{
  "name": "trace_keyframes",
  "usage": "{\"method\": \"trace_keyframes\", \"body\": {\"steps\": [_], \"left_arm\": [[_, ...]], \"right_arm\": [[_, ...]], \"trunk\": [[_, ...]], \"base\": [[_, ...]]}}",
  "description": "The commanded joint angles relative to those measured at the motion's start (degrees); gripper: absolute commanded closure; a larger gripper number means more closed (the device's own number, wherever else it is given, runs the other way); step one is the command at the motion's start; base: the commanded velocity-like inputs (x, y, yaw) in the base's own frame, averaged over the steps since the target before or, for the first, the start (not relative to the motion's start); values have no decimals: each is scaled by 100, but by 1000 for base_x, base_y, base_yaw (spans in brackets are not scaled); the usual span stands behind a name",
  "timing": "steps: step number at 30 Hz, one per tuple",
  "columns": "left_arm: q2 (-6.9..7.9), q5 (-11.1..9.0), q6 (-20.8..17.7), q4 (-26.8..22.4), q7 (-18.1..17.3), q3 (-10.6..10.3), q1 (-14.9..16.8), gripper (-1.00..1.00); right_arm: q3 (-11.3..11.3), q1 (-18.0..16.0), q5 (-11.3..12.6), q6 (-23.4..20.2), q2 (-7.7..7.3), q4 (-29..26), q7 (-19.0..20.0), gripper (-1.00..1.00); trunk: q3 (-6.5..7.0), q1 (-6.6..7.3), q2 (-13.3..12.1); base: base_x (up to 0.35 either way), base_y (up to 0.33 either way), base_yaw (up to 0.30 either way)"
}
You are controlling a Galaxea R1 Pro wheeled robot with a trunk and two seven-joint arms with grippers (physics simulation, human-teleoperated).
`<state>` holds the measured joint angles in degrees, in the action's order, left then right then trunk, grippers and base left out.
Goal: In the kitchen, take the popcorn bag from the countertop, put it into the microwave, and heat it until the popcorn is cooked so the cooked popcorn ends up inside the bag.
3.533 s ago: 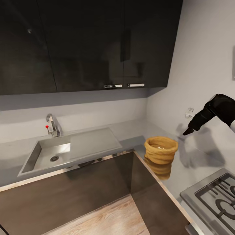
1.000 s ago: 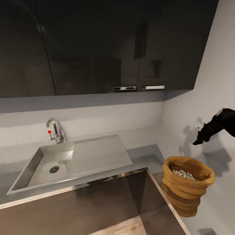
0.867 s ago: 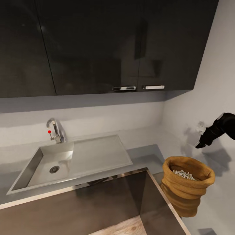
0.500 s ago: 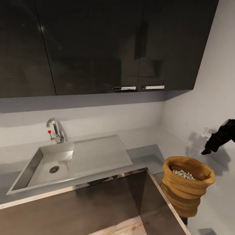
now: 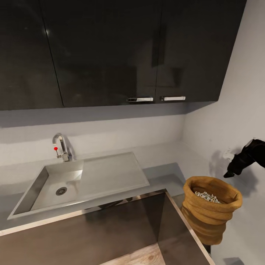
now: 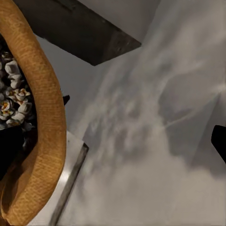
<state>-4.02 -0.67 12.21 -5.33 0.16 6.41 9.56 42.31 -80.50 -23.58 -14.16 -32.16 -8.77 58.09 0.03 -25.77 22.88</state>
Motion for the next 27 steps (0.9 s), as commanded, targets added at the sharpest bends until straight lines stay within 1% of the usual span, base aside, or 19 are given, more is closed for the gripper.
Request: {"method": "trace_keyframes", "body": {"steps": [1, 3, 4, 6, 7, 8, 11, 13, 22, 25, 27], "left_arm": [[-2, -5, 18, 6, 2, 27, 2, -100], [-2, -5, 18, 6, 2, 27, 2, -100], [-2, -6, 18, 6, 2, 27, 2, -100], [-2, -5, 18, 6, 2, 27, 2, -100], [-2, -4, 18, 6, 2, 22, 2, -100], [-2, -5, 18, 6, 2, 23, 2, -100], [-2, -5, 18, 6, 2, 25, 2, -100], [-2, -4, 18, 6, 3, 26, 2, -100], [-2, -5, 18, 6, 2, 27, 2, -100], [-2, -6, 18, 6, 2, 27, 2, -100], [-2, -5, 18, 6, 3, 27, 2, -100]], "right_arm": [[-47, 83, -34, -69, 3, -18, -35, -100], [-56, 345, -35, -87, 11, -35, -190, -100], [-74, 418, -30, -90, 10, -39, -235, -100], [-179, 503, -5, -88, -1, -39, -283, -100], [-277, 536, 7, -89, -5, -38, -299, -100], [-338, 553, 12, -97, -10, -34, -309, -100], [-392, 573, 16, -101, -44, -30, -322, -100], [-403, 577, 18, -92, -71, -29, -324, -100], [-425, 587, 33, -49, -295, -28, -346, -100], [-427, 629, 41, -22, -312, -28, -357, -100], [-433, 657, 95, 1, -305, -28, -359, -100]], "trunk": [[-2, -2, 4], [-2, -2, 4], [-2, -2, 4], [-2, -2, 4], [-2, -2, 4], [-2, -2, 4], [-2, -2, 4], [-2, -2, 4], [-2, -2, 4], [-2, -2, 4], [-2, -2, 4]], "base": [[0, 0, 0], [0, 0, 0], [0, 0, 0], [0, 0, 0], [0, 0, 0], [0, 0, 0], [0, 0, 0], [0, 0, 0], [0, 0, 0], [0, 0, 0], [0, 0, 0]]}}
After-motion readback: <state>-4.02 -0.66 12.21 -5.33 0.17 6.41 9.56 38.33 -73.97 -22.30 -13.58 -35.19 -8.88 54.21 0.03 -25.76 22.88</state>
